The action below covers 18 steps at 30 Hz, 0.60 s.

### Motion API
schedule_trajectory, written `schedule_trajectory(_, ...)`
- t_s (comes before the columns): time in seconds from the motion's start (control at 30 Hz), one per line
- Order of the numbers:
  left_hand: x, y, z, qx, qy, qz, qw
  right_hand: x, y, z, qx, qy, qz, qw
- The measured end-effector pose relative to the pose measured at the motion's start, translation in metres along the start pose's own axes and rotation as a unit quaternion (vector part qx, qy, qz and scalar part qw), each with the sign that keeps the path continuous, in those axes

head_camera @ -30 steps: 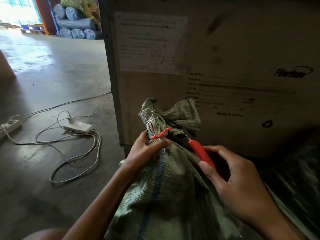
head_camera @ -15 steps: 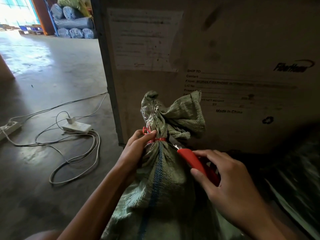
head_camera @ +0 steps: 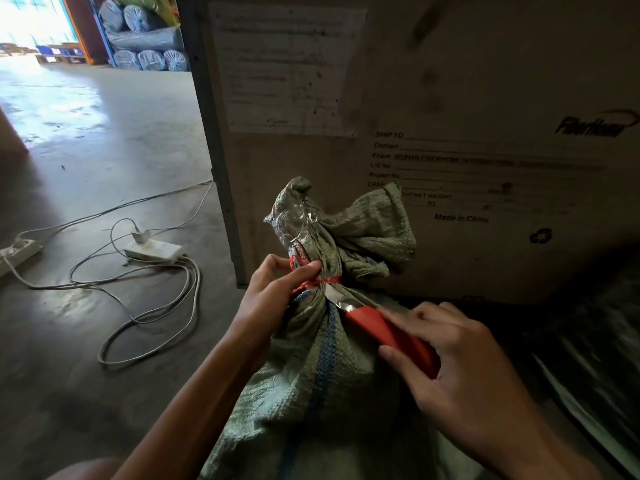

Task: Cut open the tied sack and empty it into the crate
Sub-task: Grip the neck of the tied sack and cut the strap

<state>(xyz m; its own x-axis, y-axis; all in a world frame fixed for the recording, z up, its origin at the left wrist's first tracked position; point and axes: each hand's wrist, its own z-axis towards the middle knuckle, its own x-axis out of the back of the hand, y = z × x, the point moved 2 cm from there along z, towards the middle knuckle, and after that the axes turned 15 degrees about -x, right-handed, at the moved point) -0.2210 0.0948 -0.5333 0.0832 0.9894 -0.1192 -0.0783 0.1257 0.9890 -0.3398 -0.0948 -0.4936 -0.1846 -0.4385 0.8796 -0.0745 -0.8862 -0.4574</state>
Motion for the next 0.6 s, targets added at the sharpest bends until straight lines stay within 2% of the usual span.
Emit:
schedule_trajectory(0.3, -0.006, 0.007, -0.01, -0.068, -0.011, 0.012, 0.998, 0.008, 0.008, 0.001, 0.019, -0.022, -0.055, 0.998)
schedule_trajectory(0.6, -0.012, 0.004, -0.013, -0.074, -0.005, 0.013, 0.997, 0.011, 0.018, 0.003, 0.028, -0.02, -0.063, 0.997)
